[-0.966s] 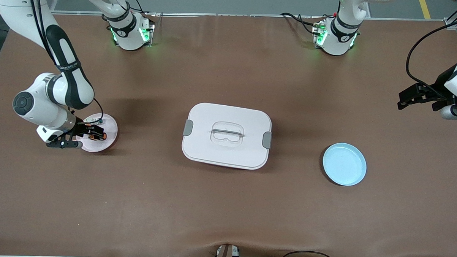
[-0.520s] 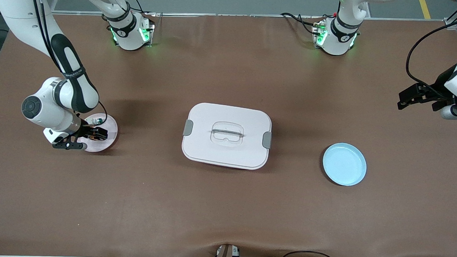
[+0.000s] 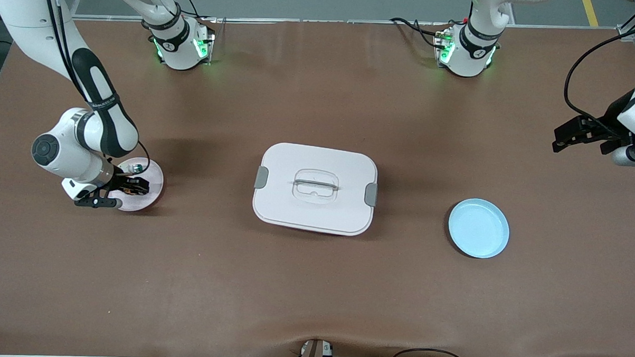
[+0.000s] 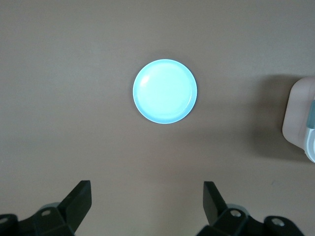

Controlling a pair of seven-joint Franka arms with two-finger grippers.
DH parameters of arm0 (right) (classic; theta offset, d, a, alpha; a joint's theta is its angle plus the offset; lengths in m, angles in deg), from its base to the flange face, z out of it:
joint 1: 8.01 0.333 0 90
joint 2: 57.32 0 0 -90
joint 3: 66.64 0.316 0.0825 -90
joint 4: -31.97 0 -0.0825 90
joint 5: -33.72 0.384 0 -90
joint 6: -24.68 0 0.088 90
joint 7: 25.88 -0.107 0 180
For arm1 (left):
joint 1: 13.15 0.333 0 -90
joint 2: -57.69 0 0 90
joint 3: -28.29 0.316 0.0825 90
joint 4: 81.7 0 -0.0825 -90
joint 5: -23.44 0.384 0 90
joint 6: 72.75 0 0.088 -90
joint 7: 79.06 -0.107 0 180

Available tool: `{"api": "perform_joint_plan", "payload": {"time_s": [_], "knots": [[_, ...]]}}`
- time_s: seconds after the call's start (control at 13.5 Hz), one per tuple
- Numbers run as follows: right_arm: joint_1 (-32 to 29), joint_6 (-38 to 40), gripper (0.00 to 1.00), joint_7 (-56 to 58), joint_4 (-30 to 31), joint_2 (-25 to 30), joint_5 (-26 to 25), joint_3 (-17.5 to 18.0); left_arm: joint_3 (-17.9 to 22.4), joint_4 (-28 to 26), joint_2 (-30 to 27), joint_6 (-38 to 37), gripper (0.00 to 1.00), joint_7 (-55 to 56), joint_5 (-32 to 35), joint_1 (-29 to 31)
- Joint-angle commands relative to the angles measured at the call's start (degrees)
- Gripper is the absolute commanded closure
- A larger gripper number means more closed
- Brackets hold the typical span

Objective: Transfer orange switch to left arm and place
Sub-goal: 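Close the right gripper on the orange switch and lift it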

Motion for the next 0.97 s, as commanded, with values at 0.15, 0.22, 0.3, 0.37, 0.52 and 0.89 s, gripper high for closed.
{"api": "perform_joint_plan", "payload": {"time_s": [0.15,0.22,0.3,0.37,0.52,0.89], "knots": [[-0.32,5.54,1.00,0.93,-2.11,0.53,5.39,0.54,-0.15,1.06,0.26,-1.00,0.00,-0.51,0.73,0.06],[-0.32,10.10,1.00,0.93,-3.95,0.79,8.11,0.45,-0.15,1.06,0.26,-1.00,0.00,-0.51,0.73,0.06],[-0.49,14.32,1.00,0.76,-5.97,0.88,10.14,0.45,-0.15,1.06,0.26,-1.00,0.00,-0.59,0.64,0.06],[-0.67,18.54,1.00,-0.37,-8.43,0.88,12.51,0.36,-0.15,1.06,0.26,-1.00,0.00,-0.59,0.56,0.06],[-0.41,25.75,1.00,-6.85,-12.30,1.23,14.03,0.36,-0.15,1.23,0.08,-1.00,0.00,-0.68,-0.67,0.15],[2.66,43.60,1.00,-27.76,-25.04,1.41,14.82,0.89,-0.15,3.16,-0.44,-2.32,0.00,-0.77,-11.11,0.59]]}}
